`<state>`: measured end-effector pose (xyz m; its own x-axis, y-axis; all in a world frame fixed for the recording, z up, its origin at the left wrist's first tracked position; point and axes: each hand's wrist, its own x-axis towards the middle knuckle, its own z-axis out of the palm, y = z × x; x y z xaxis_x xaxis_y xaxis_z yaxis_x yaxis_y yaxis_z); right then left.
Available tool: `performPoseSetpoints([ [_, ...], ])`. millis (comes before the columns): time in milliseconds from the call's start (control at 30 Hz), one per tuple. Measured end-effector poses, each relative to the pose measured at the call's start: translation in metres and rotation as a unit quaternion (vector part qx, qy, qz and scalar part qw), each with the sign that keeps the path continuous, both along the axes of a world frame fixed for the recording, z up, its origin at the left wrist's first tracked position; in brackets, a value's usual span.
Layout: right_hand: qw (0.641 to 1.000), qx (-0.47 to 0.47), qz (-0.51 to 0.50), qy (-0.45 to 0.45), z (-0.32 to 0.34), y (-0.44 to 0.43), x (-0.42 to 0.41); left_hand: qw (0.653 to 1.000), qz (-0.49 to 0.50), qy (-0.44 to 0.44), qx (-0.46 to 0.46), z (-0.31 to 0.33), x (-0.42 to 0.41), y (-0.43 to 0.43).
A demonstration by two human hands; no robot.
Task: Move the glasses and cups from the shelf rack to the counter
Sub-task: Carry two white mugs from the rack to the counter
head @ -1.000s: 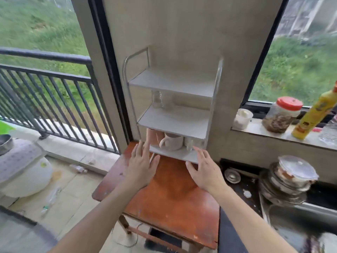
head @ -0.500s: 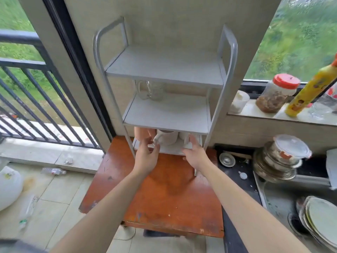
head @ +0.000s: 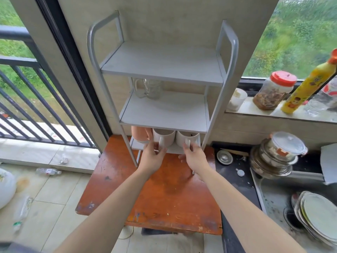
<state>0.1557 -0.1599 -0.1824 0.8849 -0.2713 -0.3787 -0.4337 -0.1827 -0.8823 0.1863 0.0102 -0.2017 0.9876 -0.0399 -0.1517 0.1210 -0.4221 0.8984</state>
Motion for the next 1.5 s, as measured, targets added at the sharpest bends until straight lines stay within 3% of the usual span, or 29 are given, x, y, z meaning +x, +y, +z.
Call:
performPoseSetpoints([
  [100, 0.999, 0.025, 0.002, 0.023, 0.000, 0.000, -0.005, 0.998, 0.006, 0.055, -0.041, -0.001, -0.005, -0.003],
  [267, 0.988, 0.151, -0.018, 0.028, 0.002, 0.000, -0.016, 0.986, 0.019, 0.111, -0.126, 0.003, -0.019, -0.003],
  [400, 0.987, 0.154, -0.017, 0.032, 0.001, -0.001, -0.026, 0.985, 0.034, 0.097, -0.139, 0.003, -0.032, 0.000],
  [600, 0.991, 0.129, 0.020, 0.016, -0.013, 0.001, -0.055, 0.982, 0.142, -0.005, -0.125, -0.017, -0.075, -0.003],
  [867, 0.996, 0.089, -0.008, -0.019, -0.022, -0.019, -0.121, 0.978, 0.166, 0.006, -0.126, -0.026, -0.129, -0.014],
  [1033, 0.990, 0.095, -0.094, -0.044, -0.015, -0.069, -0.192, 0.990, 0.094, 0.003, -0.108, -0.015, -0.177, -0.075],
  [1233, 0.965, 0.084, -0.235, -0.082, 0.006, -0.176, -0.329, 0.994, -0.053, -0.018, -0.096, 0.007, -0.268, -0.209],
  [1367, 0.932, 0.056, -0.341, -0.104, 0.016, -0.258, -0.452, 0.982, -0.142, -0.019, -0.123, 0.021, -0.359, -0.314],
  [1500, 0.886, 0.033, -0.448, -0.119, 0.021, -0.326, -0.579, 0.951, -0.270, 0.035, -0.149, 0.035, -0.459, -0.408],
])
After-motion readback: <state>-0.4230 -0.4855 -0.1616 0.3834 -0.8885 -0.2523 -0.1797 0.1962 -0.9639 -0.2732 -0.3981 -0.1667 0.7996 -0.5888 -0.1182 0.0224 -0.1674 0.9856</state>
